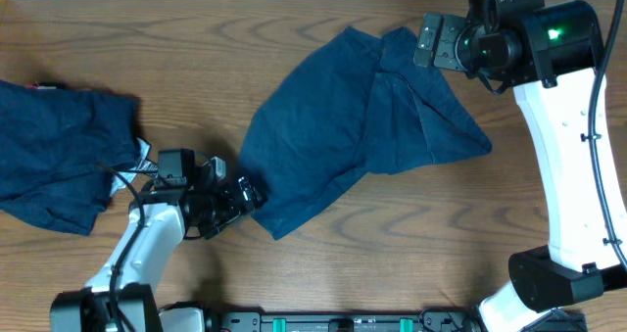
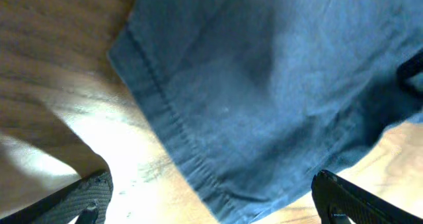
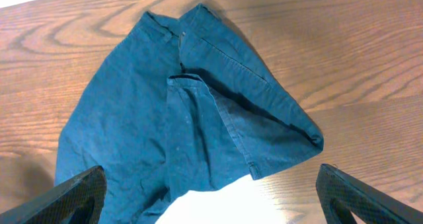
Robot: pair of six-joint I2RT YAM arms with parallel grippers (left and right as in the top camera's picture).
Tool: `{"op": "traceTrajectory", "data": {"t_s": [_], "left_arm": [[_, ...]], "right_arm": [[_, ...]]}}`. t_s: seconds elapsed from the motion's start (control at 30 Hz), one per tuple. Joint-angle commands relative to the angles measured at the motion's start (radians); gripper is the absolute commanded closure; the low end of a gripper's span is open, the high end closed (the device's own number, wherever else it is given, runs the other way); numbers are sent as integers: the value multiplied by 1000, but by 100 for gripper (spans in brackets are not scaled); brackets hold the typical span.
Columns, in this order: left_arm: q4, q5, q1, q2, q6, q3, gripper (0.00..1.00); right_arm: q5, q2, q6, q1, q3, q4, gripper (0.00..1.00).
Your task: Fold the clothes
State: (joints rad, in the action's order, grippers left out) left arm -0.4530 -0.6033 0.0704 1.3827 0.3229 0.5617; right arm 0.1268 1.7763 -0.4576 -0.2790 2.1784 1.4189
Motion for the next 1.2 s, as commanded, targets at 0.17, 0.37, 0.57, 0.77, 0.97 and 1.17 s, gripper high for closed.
{"op": "traceTrajectory", "data": {"t_s": [0.17,0.37,0.57,0.77,0.97,1.17], "left_arm": [[126,0,-28,175,136,-2,55],[266,2,-32,241,214,-2,94],[423,118,-10,239,275,28,94],[528,231,56,239,277,133,94],[564,351,119,239,249,294,94],[567,369,157,260,149,471,94]], "right_arm": [[-14,-5,26,3,17,16,2],[-17,-5,34,3,17,31,18],[-28,-5,56,3,17,42,21],[-30,-5,74,3,18,48,22],[-31,-5,74,3,17,48,23],[-30,-5,82,3,17,65,23]]}}
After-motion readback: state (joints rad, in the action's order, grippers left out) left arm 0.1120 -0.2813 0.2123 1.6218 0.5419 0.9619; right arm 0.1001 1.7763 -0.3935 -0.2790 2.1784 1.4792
